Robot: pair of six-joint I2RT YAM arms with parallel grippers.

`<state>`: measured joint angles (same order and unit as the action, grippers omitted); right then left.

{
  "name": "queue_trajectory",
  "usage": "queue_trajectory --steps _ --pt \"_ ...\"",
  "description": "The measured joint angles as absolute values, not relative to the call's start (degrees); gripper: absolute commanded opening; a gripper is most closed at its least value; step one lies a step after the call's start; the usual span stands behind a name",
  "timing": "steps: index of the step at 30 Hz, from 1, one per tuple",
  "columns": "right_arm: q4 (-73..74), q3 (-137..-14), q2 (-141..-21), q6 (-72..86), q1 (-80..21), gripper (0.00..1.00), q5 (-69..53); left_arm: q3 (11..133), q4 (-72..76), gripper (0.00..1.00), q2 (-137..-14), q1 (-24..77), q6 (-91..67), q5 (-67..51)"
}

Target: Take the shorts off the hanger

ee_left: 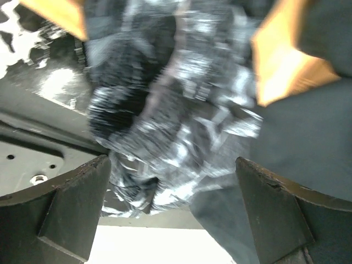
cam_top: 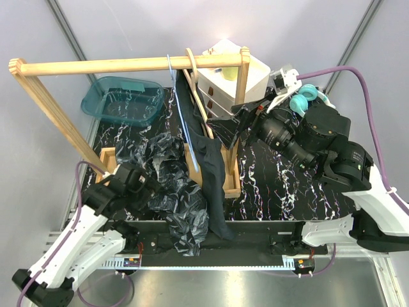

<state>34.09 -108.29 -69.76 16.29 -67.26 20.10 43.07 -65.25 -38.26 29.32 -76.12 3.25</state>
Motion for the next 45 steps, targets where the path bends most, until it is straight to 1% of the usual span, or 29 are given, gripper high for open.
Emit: queue_trajectory --steps 2,9,11,14,15,16,18,19,20,22,23,24,25,29,33,36,38,39,41,45 --pt "34.1 -108.2 -69.7 16.3 -67.3 0.93 20.1 40.8 -64.3 0.99 -39.0 29.3 -76.9 3.1" --pt "34.1 -108.0 -69.8 16.4 -67.3 0.93 20.1 32.9 -58.4 0.91 -40.5 29.3 -79.4 2.4" --pt "34.1 -108.0 -69.9 16.4 -67.3 0.93 20.4 30.2 -56.7 0.91 -40.5 29.3 -80.0 2.4" --pt "34.0 -108.0 -70.2 16.4 -67.3 0.93 20.5 26.1 -53.2 0.83 -39.4 29.3 -80.5 2.4" --pt "34.0 -108.0 -70.3 16.4 -67.3 0.93 20.5 24.5 -51.6 0.79 -38.5 29.3 -80.8 2.4" --pt "34.0 -108.0 -70.5 16.4 -67.3 0.93 20.5 22.5 -49.7 0.7 -37.2 29.3 -81.1 2.4" --pt "34.0 -108.0 -70.6 16.4 -67.3 0.93 20.5 20.4 -47.8 0.6 -35.1 29.3 -81.6 2.4" --pt "34.0 -108.0 -70.7 16.4 -67.3 0.93 20.5 19.7 -47.0 0.45 -33.9 29.3 -81.7 2.6" --pt "34.0 -108.0 -70.8 16.4 -67.3 0.94 20.6 19.4 -46.4 0.36 -32.9 29.3 -81.9 2.8" --pt "34.0 -108.0 -70.9 16.4 -67.3 0.94 20.7 19.2 -45.6 0.21 -31.4 29.3 -82.3 3.5" --pt "34.0 -108.0 -71.0 16.3 -67.3 0.94 21.0 19.2 -45.3 0.11 -30.5 29.3 -82.3 3.9" --pt "33.9 -108.0 -71.0 16.3 -67.3 0.94 21.2 19.3 -45.2 0.04 -29.8 29.3 -82.1 4.4" --pt "33.7 -108.0 -71.0 16.2 -67.3 0.94 21.6 19.5 -45.4 0.0 -29.2 29.3 -81.8 5.0" --pt "33.6 -108.0 -71.2 16.1 -67.3 0.95 21.9 23.9 -49.3 0.0 -29.3 29.3 -80.4 7.9" --pt "33.6 -108.0 -71.4 16.0 -67.3 0.95 22.0 35.1 -54.0 0.0 -32.1 29.3 -77.3 13.4" --pt "33.6 -108.0 -71.4 15.6 -67.3 0.96 22.0 44.2 -54.5 0.0 -35.6 28.8 -73.9 18.7" --pt "33.6 -108.0 -71.4 15.3 -67.3 0.96 22.1 47.7 -54.0 0.0 -38.2 27.0 -71.8 20.7" --pt "33.6 -108.0 -71.4 15.2 -67.3 0.96 22.1 50.2 -52.9 0.0 -41.1 24.3 -69.3 21.1" --pt "33.6 -108.0 -71.3 15.2 -67.3 0.96 22.5 51.6 -51.4 0.0 -44.4 18.6 -67.2 20.5" --pt "34.3 -108.0 -71.0 15.2 -67.3 0.97 23.1 56.8 -49.0 0.0 -58.1 4.9 -62.1 14.6"
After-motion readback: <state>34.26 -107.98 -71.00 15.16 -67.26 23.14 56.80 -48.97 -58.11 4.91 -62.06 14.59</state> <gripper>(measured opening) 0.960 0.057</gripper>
